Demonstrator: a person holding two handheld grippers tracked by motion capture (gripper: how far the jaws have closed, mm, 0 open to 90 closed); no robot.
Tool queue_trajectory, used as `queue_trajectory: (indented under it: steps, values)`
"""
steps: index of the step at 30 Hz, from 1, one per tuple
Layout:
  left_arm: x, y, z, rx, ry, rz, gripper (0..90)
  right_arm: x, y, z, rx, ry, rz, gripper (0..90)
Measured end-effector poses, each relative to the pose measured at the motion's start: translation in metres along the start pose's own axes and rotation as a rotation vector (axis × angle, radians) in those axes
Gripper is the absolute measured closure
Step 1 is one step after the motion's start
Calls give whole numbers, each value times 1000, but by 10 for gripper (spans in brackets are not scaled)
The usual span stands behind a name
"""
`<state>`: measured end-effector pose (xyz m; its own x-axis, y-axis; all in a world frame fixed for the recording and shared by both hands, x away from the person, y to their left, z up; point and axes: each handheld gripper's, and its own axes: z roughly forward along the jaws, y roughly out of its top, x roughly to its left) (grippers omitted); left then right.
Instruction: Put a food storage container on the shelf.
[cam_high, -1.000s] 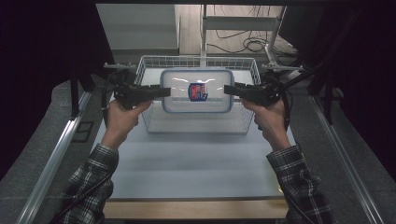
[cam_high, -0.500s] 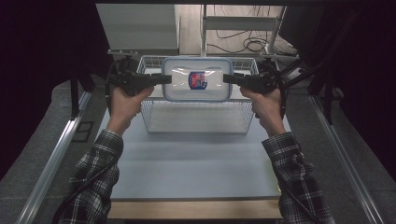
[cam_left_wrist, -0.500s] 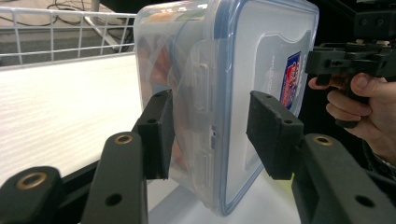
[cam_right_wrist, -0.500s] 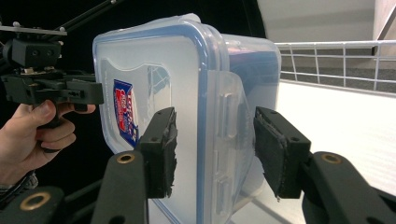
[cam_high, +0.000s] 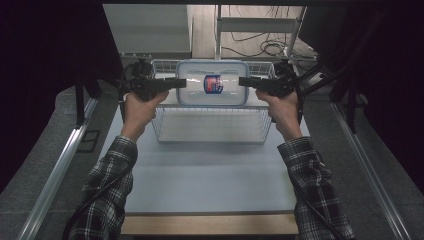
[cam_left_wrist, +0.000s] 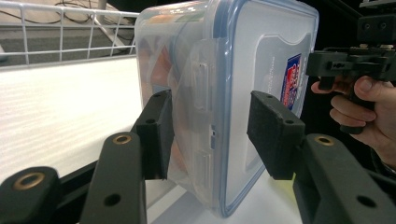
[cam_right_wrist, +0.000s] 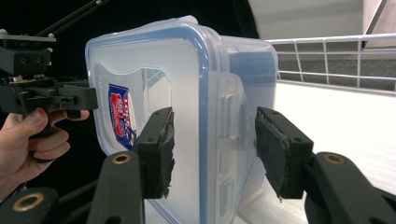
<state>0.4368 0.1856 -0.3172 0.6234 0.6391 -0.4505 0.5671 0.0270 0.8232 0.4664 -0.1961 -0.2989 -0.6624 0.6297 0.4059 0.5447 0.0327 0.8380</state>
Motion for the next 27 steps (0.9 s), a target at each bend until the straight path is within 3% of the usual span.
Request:
queue_trajectory:
  steps: [4,6,10,12,13,15,17,18,24,25,27]
  values:
    - [-1,0,2,-14,21,15,497,-1,2,2,2,-9,3,472]
    - [-2,0,2,-31,56,35,490,0,2,2,-8,-23,-3,475]
    - [-4,2,1,-37,70,45,492,3,4,4,6,-53,-15,473]
    - [-7,2,3,-21,109,62,499,4,4,4,13,-79,-29,473]
    - [-6,1,4,-16,106,71,511,4,4,4,11,-100,-36,528]
    - [-6,0,6,-14,96,64,526,4,5,6,31,-138,-61,523]
    - [-7,0,10,14,116,79,537,5,5,9,39,-179,-87,522]
    - [-7,-1,11,4,116,81,523,5,5,10,40,-194,-96,521]
    - [-6,-1,11,3,122,83,549,2,5,10,32,-192,-87,545]
    - [-9,-1,10,-3,151,110,550,2,4,9,28,-188,-83,550]
    - [-13,-3,7,-18,143,120,545,2,2,7,26,-181,-85,556]
